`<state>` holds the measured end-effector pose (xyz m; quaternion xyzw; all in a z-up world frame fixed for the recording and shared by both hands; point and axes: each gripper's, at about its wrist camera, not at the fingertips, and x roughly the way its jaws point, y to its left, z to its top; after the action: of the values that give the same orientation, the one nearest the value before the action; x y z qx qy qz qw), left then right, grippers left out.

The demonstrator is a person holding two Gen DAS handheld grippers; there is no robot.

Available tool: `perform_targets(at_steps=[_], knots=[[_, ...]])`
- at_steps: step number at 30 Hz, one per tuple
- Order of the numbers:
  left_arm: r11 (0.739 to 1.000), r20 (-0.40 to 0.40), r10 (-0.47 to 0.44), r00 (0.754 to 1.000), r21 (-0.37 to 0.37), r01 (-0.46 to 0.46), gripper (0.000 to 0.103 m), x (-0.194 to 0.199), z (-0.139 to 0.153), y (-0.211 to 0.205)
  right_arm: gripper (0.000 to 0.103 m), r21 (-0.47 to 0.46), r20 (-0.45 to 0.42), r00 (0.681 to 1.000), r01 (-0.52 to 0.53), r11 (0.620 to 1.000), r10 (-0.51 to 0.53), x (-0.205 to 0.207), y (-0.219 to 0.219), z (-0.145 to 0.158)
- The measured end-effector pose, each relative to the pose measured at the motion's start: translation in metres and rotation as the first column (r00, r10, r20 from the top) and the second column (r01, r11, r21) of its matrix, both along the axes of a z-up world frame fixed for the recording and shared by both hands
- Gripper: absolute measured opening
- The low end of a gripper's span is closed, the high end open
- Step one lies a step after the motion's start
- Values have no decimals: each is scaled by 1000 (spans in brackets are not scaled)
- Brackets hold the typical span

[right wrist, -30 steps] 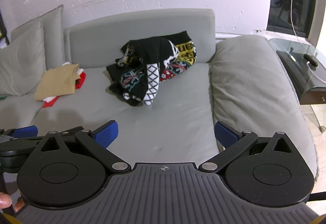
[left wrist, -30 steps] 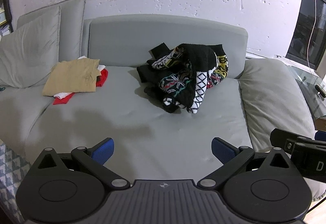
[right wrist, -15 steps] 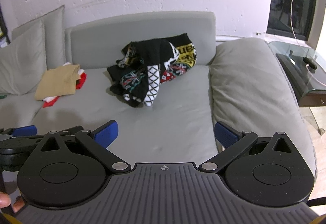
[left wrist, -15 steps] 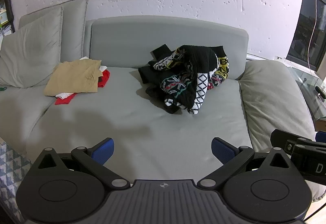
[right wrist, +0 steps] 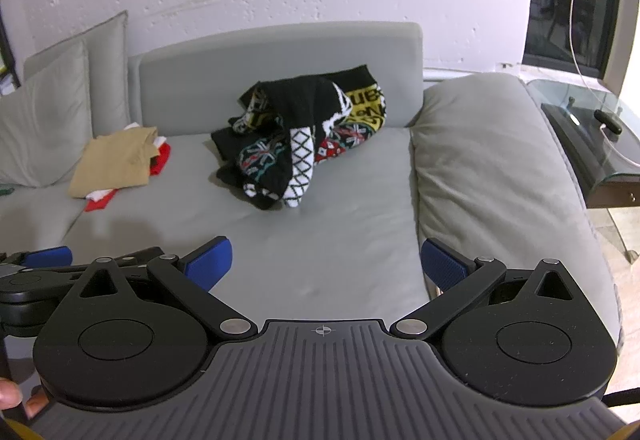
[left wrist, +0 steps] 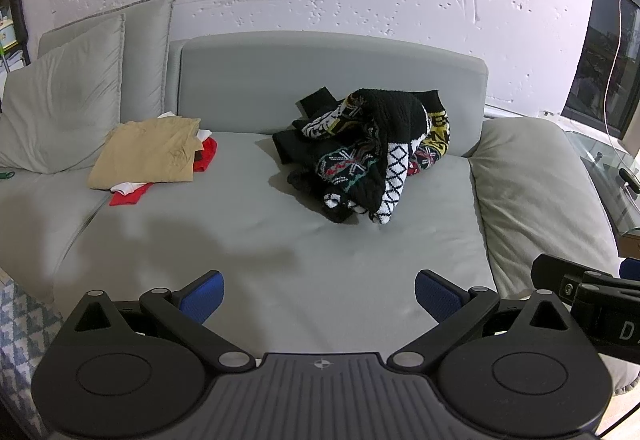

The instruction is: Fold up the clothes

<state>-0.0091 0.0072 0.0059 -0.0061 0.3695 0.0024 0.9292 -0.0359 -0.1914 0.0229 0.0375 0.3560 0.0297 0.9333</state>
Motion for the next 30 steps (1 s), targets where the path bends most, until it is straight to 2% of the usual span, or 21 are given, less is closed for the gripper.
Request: perform_targets(at_steps=[25,30], knots=[[1000,0,1,1000,6,-1,101,-3,-2,-4,103,12,-5,1000,2,1000,-2,-2,-2,0],[1000,-16,-11,1000,-11,11,102,-1,-9,-3,103,23,-15,1000,4,1000,-3,0,-3,-3]])
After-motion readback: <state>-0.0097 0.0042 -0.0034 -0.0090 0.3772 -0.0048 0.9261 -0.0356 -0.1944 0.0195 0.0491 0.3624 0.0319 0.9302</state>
